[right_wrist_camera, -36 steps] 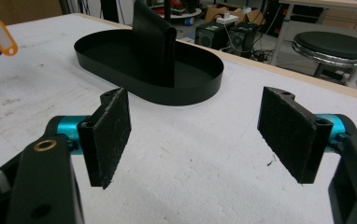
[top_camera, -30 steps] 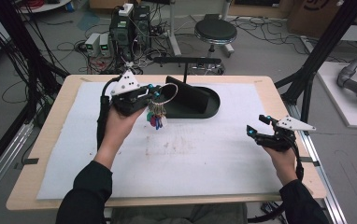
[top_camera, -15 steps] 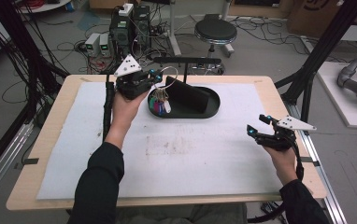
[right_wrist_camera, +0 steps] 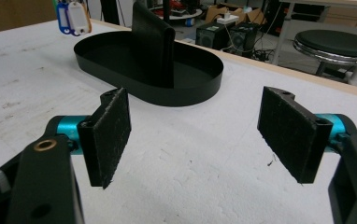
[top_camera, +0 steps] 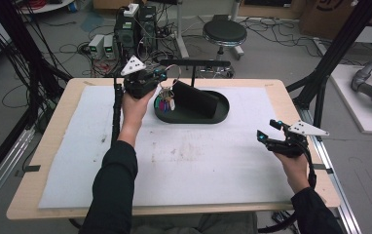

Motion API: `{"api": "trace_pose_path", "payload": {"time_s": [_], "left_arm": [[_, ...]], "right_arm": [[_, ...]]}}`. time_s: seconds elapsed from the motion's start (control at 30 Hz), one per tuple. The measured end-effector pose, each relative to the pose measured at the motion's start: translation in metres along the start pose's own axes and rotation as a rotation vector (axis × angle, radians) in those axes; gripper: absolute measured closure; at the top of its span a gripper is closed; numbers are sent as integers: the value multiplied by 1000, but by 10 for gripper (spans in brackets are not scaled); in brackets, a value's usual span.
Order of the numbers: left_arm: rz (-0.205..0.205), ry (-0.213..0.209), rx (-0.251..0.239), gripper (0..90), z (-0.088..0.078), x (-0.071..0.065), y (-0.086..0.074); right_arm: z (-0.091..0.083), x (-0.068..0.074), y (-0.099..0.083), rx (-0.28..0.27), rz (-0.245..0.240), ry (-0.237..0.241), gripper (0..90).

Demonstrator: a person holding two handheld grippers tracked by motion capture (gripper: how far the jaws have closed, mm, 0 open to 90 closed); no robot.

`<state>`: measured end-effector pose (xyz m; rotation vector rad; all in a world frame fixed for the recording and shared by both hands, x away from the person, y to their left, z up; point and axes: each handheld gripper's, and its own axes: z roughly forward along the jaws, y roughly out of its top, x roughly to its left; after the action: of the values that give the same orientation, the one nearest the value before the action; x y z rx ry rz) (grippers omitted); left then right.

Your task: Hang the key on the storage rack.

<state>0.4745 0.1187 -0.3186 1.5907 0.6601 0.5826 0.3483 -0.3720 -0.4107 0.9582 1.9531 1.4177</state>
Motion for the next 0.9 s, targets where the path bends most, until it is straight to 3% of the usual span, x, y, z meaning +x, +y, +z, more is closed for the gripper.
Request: {"api": "trace_pose_path", "payload": {"time_s": [0.67, 0.9], "left_arm": [[-110, 71, 19, 866, 13, 24, -22], [-114, 79, 26, 866, 14, 25, -24]], "right_arm": [[0, -1, 0, -5, 8, -2, 263], [0, -2, 0, -5, 7, -2, 263]]}}
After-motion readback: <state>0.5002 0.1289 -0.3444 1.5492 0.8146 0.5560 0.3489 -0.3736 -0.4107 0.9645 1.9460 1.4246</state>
